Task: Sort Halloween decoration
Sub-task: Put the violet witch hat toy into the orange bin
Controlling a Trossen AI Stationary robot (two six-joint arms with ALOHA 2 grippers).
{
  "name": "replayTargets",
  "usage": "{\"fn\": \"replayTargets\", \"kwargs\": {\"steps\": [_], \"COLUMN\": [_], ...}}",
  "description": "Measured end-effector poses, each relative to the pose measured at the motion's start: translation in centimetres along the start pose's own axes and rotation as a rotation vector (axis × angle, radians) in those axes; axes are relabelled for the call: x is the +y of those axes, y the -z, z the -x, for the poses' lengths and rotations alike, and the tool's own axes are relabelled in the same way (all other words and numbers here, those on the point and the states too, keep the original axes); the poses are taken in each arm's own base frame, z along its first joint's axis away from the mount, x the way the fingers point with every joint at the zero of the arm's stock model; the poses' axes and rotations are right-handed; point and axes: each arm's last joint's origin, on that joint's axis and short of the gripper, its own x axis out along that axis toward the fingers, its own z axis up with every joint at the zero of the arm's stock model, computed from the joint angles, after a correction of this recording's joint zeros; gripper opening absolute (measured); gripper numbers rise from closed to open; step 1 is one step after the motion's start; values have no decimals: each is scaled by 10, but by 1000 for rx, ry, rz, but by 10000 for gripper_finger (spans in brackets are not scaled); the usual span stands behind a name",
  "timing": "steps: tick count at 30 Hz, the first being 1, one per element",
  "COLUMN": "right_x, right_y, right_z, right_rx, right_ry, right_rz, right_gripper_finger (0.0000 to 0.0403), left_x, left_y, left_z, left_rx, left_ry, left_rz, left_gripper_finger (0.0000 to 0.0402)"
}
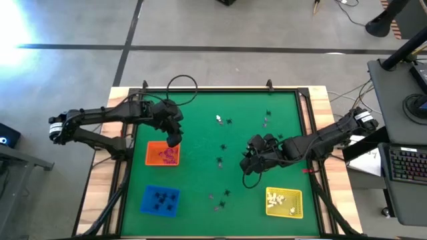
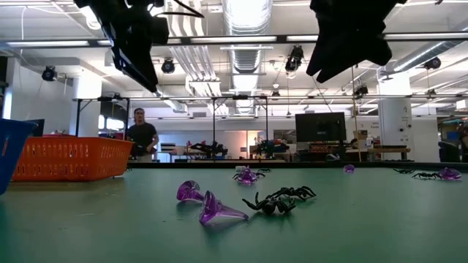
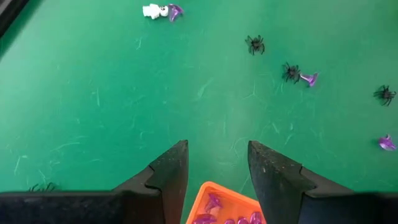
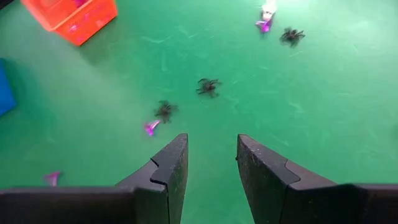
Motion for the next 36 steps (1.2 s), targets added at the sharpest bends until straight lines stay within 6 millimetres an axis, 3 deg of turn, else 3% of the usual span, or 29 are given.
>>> {"fn": "replayTargets", "kwargs": {"steps": [21, 36], "right_x": [-16, -19], "right_y": [-25, -47], "right_z": [-16, -25], "right_rx": [23, 6], "right_ry": [15, -109], "right_rz": [-84, -51], "right_gripper_finger": [128, 128], "left_x": [-1, 0], "left_y": [-2, 3], "left_z": [4, 4], "left_rx": [-11, 49], "left_ry": [2, -9], "left_rz": [-13, -1], "left_gripper_finger": [149, 149]}}
